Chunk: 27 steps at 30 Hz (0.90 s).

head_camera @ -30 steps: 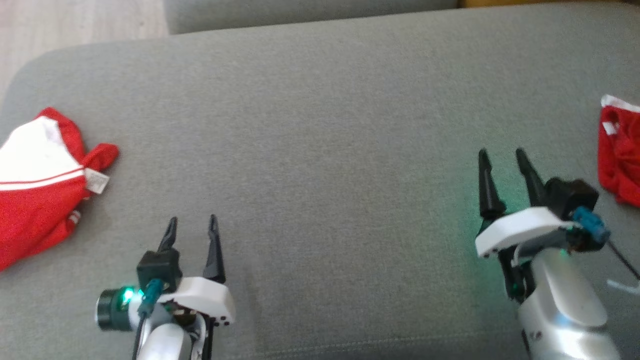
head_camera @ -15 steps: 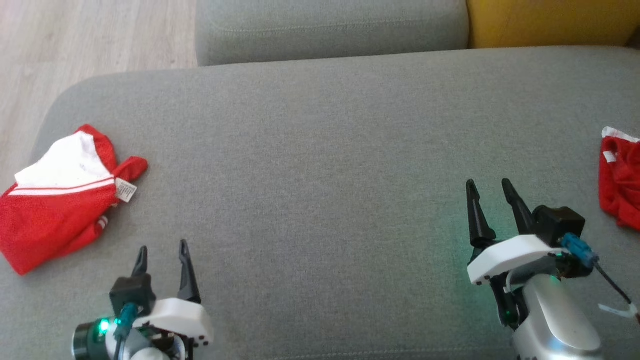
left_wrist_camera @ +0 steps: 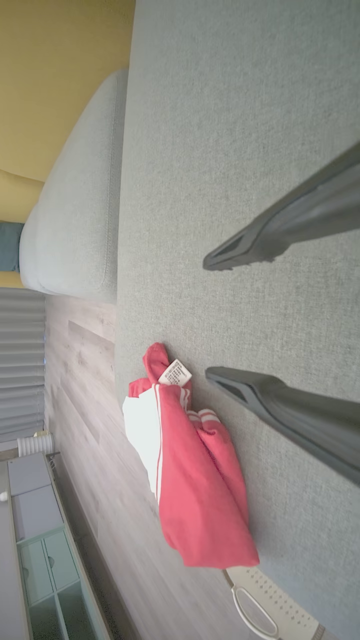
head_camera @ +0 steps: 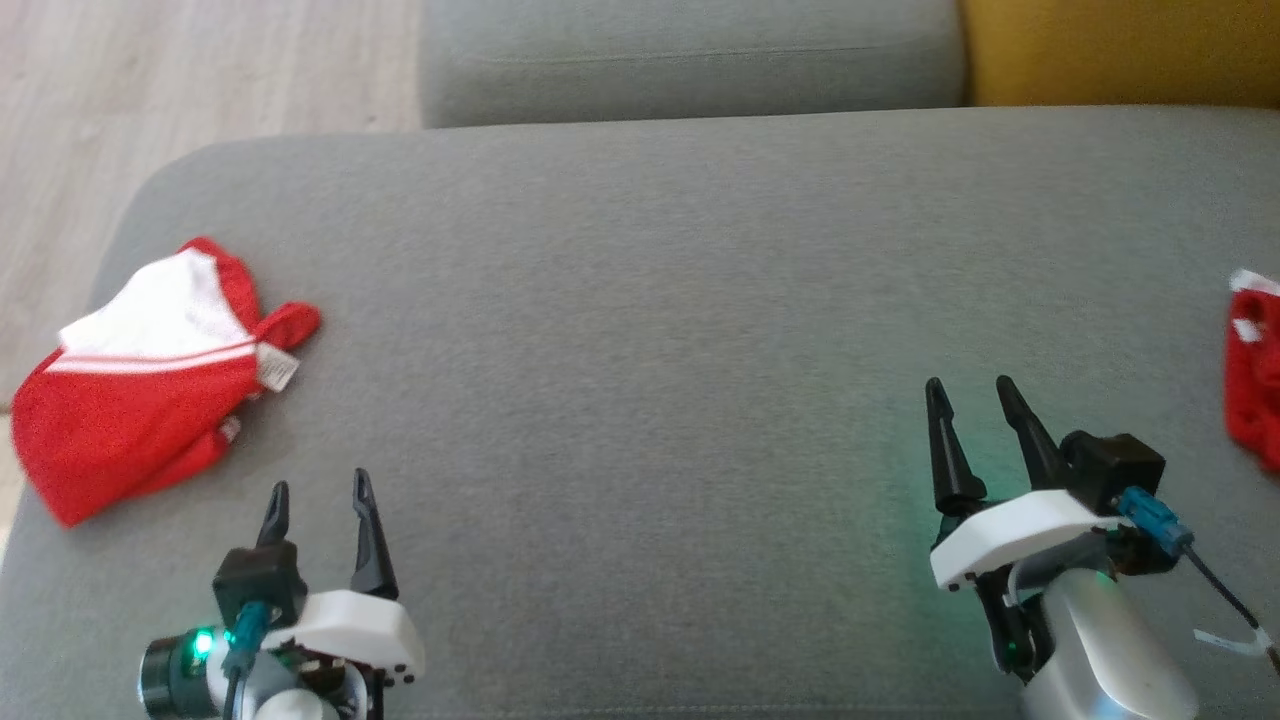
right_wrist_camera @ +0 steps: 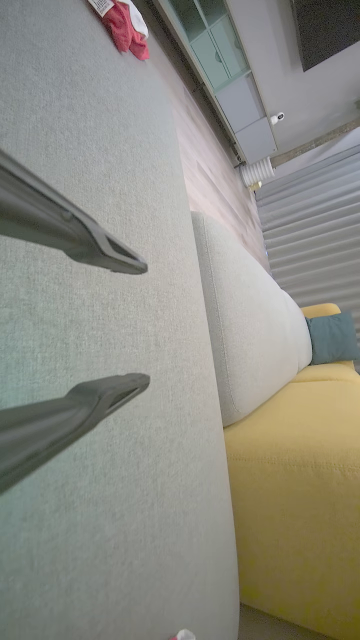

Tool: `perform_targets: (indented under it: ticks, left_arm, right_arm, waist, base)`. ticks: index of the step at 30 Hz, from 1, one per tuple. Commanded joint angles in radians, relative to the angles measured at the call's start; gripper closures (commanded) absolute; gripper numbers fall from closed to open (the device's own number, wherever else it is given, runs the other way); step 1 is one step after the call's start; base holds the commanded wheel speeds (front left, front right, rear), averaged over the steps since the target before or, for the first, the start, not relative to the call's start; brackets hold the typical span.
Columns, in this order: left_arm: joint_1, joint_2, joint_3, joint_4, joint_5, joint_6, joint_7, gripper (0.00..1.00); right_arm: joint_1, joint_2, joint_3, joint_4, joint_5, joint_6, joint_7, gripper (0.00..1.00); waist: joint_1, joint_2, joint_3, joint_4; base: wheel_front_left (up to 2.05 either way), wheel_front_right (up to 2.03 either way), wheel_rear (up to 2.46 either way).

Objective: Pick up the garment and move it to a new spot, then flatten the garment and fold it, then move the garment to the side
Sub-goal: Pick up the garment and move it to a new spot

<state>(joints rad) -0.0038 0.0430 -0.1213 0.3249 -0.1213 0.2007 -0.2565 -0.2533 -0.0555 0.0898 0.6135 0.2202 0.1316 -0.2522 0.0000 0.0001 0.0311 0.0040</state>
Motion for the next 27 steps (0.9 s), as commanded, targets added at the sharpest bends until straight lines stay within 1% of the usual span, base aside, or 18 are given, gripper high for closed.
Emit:
perform_targets:
  ticks: [1, 4, 8, 13, 18, 19, 20, 24, 27]
  left_arm:
    - [-0.043, 0.007, 0.023, -0.038, 0.01, -0.005, -0.005, 0.0]
    - [-0.055, 0.007, 0.019, -0.044, 0.013, -0.011, -0.005, 0.0]
    - [-0.064, 0.007, 0.018, -0.046, 0.022, -0.018, -0.005, 0.0]
    - [-0.06, 0.007, 0.044, -0.049, 0.034, -0.025, -0.005, 0.0]
    - [-0.042, 0.007, 0.085, -0.041, 0.034, -0.025, -0.005, 0.0]
    - [-0.038, 0.007, 0.092, -0.039, 0.034, -0.025, -0.005, 0.0]
    - [-0.038, 0.007, 0.092, -0.039, 0.034, -0.025, -0.005, 0.0]
    - [-0.028, 0.007, 0.106, -0.035, 0.03, -0.029, -0.005, 0.0]
    - [-0.014, 0.007, 0.113, -0.035, 0.012, -0.022, -0.005, 0.0]
  right_arm:
    - [-0.033, 0.005, 0.025, -0.039, 0.007, -0.001, -0.01, 0.0]
    - [-0.033, 0.005, 0.038, -0.045, 0.02, -0.001, -0.01, 0.0]
    - [-0.034, 0.005, 0.052, -0.052, 0.042, -0.001, -0.01, 0.0]
    - [-0.035, 0.005, 0.071, -0.05, 0.065, -0.001, -0.01, 0.0]
    - [-0.04, 0.005, 0.073, -0.045, 0.068, -0.001, -0.01, 0.0]
    - [-0.041, 0.005, 0.074, -0.043, 0.067, -0.001, -0.01, 0.0]
    - [-0.041, 0.005, 0.074, -0.043, 0.067, -0.001, -0.01, 0.0]
    - [-0.05, 0.005, 0.084, -0.028, 0.057, -0.001, -0.01, 0.0]
    - [-0.063, 0.005, 0.105, -0.019, 0.068, -0.001, -0.01, 0.0]
  waist:
    - [0.0, -0.0001, 0.011, 0.035]
    - [0.0, -0.0001, 0.014, 0.093]
    - [0.0, -0.0001, 0.02, 0.192]
    - [0.0, -0.0001, 0.025, 0.316]
    - [0.0, -0.0001, 0.038, 0.42]
    - [0.0, -0.0001, 0.04, 0.436]
    - [0.0, -0.0001, 0.04, 0.436]
    - [0.0, -0.0001, 0.052, 0.493]
    - [0.0, -0.0001, 0.06, 0.512]
  base:
    - [0.0, 0.0, 0.0]
    - [0.0, 0.0, 0.0]
    - [0.0, 0.0, 0.0]
    - [0.0, 0.0, 0.0]
    - [0.0, 0.0, 0.0]
    - [0.0, 0.0, 0.0]
    - [0.0, 0.0, 0.0]
    - [0.0, 0.0, 0.0]
    - [0.0, 0.0, 0.0]
